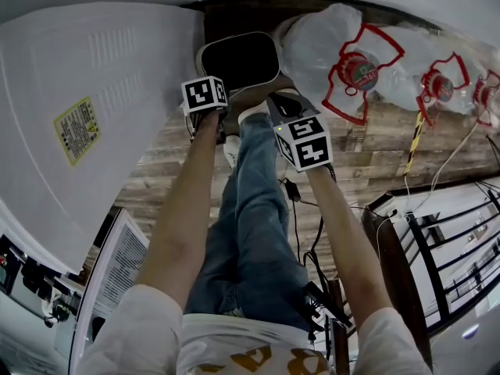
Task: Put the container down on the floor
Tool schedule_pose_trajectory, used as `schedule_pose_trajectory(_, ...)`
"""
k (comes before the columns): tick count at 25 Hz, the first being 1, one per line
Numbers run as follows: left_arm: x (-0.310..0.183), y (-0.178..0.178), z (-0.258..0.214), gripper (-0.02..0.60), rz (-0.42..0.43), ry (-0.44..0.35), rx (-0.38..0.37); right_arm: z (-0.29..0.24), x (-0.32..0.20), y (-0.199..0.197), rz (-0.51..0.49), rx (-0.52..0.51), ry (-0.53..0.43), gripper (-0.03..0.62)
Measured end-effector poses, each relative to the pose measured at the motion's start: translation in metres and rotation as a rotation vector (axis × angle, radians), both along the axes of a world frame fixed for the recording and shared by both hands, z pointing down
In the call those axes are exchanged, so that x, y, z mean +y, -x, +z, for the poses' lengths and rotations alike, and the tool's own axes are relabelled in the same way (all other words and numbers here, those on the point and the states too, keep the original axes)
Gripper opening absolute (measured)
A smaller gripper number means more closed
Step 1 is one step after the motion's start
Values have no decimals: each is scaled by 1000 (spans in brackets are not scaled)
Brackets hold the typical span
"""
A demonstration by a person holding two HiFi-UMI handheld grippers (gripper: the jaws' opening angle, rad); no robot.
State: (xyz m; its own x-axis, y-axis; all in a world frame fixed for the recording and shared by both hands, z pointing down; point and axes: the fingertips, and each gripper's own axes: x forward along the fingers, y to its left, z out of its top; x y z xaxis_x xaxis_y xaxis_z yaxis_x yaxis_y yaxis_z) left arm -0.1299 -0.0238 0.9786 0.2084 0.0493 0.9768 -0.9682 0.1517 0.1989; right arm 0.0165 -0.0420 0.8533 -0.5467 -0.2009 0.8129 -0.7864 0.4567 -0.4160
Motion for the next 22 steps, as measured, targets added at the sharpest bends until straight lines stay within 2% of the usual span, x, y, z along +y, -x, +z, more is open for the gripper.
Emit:
schedule_pose_trajectory(11, 15, 16, -4, 249, 12, 23, -41, -4, -8, -3, 3, 8, -15, 31)
schedule_pose_trajectory(22, 10, 17, -9, 247, 21, -21, -50, -7, -7, -5, 25, 17, -48, 31)
